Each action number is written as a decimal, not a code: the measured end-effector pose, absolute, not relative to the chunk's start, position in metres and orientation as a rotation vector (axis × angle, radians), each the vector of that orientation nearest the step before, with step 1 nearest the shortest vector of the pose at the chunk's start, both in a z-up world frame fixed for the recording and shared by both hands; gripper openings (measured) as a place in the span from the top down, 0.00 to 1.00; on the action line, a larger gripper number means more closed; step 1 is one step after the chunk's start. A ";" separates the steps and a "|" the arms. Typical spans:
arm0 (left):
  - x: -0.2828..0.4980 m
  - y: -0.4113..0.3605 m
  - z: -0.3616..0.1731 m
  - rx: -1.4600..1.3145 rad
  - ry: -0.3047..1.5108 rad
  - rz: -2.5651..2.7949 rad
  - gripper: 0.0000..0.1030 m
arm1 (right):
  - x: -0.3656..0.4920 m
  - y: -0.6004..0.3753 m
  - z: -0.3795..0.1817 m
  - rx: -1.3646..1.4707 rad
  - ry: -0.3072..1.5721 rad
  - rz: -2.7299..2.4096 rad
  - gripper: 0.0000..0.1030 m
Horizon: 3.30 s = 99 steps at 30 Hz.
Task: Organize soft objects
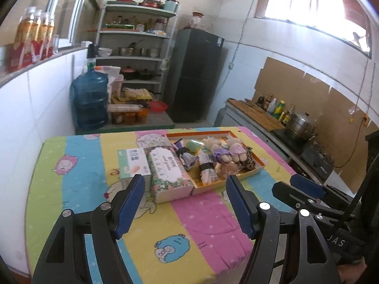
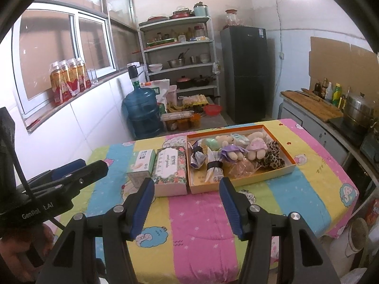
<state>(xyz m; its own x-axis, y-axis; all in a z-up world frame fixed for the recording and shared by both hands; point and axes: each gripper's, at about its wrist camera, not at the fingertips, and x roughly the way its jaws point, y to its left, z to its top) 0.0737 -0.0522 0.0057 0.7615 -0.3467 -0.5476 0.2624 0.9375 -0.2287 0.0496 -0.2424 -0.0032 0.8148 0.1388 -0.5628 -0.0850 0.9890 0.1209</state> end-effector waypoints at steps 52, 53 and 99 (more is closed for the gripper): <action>0.011 -0.054 0.040 -0.037 0.534 -0.104 0.30 | -0.006 -0.229 0.027 0.067 0.498 0.033 0.45; 0.011 -0.055 0.039 -0.038 0.539 -0.106 0.30 | -0.005 -0.230 0.027 0.067 0.501 0.032 0.45; 0.009 -0.055 0.032 -0.036 0.567 -0.117 0.30 | -0.002 -0.229 0.022 0.067 0.525 0.040 0.45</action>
<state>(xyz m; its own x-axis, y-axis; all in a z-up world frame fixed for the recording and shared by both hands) 0.0093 -0.0548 0.0318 0.8370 -0.1203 -0.5338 0.1006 0.9927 -0.0660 -0.0025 -0.2294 0.0221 0.8648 0.0550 -0.4991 -0.0209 0.9971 0.0736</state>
